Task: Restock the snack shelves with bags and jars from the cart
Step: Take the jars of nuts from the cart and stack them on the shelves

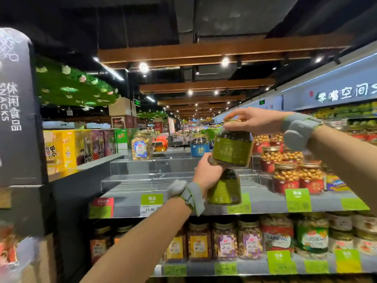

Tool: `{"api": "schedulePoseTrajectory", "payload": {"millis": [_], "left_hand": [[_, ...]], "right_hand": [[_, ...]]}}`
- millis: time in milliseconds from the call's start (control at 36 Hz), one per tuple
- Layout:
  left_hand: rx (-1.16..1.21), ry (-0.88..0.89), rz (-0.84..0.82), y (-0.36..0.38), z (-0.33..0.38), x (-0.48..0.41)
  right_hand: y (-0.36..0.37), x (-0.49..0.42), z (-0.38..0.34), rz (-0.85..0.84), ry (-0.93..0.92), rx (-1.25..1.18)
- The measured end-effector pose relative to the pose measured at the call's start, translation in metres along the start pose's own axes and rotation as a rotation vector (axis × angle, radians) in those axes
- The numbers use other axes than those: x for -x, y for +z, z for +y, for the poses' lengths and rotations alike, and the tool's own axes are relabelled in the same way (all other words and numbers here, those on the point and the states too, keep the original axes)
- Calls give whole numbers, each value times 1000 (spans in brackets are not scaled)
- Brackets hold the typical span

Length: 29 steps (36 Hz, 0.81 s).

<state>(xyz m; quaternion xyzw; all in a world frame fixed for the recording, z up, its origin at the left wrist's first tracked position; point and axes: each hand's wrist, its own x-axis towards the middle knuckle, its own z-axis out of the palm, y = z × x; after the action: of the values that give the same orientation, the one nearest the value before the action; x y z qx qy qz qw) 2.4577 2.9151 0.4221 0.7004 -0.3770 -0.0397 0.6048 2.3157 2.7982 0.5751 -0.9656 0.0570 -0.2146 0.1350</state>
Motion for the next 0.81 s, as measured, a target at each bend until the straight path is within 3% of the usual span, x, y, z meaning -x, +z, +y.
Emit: {"api": "schedulePoseTrajectory", "payload": {"millis": [194,361,806], "left_hand": [[-89,34,154,-1,27,-65],[-53,-23,236,5,17,-114],[-91,-69,348,12,-26,-183]], "right_hand": [[-31,-56,45,161,-122,18],[-34,-114,93,189,-224,103],[72,-262,199,-99,-202,280]]}}
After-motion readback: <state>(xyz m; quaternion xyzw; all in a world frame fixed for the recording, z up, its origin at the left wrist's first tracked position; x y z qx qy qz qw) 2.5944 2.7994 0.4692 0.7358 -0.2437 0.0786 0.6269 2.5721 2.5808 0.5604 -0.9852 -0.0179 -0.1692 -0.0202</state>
